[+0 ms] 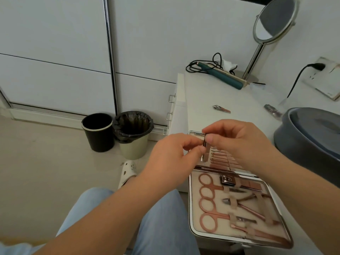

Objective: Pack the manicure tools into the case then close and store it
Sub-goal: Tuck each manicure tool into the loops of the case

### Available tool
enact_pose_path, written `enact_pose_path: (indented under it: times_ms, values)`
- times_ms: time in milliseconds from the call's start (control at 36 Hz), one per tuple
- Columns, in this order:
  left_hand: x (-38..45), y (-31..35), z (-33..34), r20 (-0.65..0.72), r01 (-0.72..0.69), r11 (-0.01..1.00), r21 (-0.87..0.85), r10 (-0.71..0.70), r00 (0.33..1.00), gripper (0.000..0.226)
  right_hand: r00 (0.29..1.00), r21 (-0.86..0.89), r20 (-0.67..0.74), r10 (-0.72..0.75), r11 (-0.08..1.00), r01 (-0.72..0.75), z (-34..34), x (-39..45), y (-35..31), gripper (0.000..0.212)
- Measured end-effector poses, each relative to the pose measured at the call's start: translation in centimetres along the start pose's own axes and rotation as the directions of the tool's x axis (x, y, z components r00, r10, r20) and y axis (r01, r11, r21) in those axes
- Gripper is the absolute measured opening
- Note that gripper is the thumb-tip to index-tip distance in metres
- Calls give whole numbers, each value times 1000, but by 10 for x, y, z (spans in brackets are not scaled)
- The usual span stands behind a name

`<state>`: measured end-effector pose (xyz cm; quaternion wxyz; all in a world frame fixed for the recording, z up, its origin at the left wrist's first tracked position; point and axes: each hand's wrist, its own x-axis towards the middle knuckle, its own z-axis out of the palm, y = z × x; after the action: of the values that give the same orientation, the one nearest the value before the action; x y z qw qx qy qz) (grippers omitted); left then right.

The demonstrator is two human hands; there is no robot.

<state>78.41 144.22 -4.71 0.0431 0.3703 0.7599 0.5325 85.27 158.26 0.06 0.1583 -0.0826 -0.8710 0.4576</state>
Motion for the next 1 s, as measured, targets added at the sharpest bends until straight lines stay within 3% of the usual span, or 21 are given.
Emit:
enact_pose_path:
  times_ms: [194,361,806,1000]
  values:
    - [-2,-19,1,-35,108,994,17,-107,994,17,979,57,-148,140,989,-133,-4,28,17,9]
    - [-2,-25,4,3,152,988,-36,-152,988,15,967,64,-85,240,970,-235,1,46,28,8]
    - [-3,-34,6,26,162,984,-71,-160,987,14,983,-173,26,184,969,-177,13,57,24,12]
    - [11,-27,4,23,126,987,101,-129,991,29,990,-184,27,140,974,-133,14,55,19,10]
